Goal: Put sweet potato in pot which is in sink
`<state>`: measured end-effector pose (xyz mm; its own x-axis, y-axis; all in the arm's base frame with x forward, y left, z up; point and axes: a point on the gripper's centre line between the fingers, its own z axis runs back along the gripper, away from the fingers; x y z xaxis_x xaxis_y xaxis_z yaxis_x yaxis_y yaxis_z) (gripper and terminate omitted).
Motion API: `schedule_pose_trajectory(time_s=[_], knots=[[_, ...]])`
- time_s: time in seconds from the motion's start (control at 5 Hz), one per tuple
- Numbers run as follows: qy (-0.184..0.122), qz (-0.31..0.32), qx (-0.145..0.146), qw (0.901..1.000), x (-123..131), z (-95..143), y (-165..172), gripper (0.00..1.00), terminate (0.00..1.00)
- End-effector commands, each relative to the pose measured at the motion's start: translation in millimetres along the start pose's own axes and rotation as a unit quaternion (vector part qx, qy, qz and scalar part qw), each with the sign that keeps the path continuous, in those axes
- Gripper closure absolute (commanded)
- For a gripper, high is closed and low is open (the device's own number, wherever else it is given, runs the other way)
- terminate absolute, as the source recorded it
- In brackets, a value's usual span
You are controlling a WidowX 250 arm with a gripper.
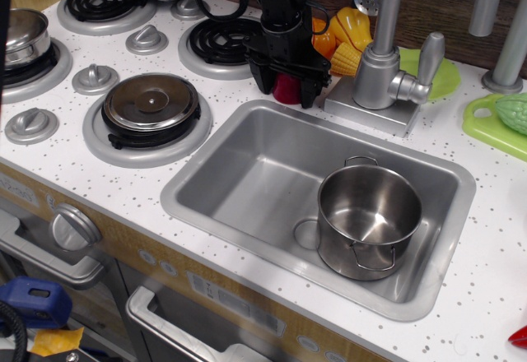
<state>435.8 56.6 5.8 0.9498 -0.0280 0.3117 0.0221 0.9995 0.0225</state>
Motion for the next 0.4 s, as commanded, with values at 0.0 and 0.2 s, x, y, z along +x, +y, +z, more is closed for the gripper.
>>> schedule_pose_trajectory(time_s=[0.0, 0.2], knots=[[-0.022, 0.006, 0.007, 0.9997, 13.2, 16.6, 10.7, 1.0, 0.0], [-0.018, 0.01, 0.016, 0.9997, 13.6, 24.4, 5.7, 1.0, 0.0]])
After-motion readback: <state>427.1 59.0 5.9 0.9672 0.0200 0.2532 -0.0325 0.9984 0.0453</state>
